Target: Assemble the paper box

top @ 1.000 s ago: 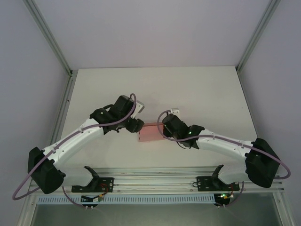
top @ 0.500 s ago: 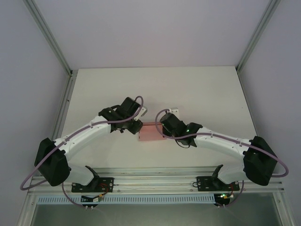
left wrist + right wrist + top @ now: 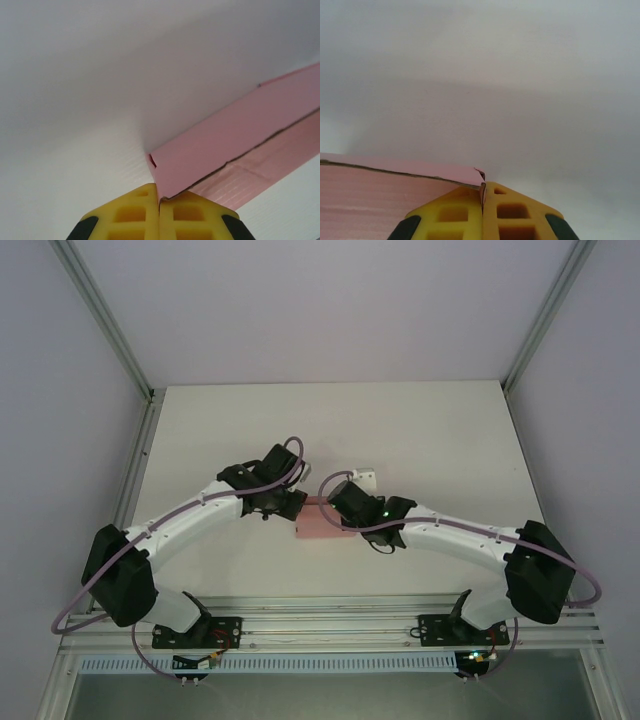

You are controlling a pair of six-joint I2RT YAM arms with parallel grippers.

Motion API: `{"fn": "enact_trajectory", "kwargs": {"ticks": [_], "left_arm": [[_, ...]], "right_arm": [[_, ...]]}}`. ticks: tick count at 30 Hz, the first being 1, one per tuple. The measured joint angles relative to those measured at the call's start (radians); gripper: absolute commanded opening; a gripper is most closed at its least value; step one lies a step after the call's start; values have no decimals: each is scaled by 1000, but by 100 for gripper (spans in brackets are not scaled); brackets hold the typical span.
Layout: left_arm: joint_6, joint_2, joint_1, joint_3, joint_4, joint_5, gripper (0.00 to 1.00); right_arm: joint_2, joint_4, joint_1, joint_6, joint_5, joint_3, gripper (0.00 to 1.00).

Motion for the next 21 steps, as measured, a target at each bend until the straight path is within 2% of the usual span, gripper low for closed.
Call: {"fn": "enact_trajectory", "kwargs": {"ticks": [9,13,21], "left_arm": [[-225,3,-6,-1,14,-17,0],[-265,4,-16,-23,39,-38,0],[-308,-26,-23,-119,200,-72,0]], "right_arm": [[2,-11,37,80,40,-3,0],[0,-3,41,99,48,-8,0],[-10,37,43,126,67,-39,0]]}}
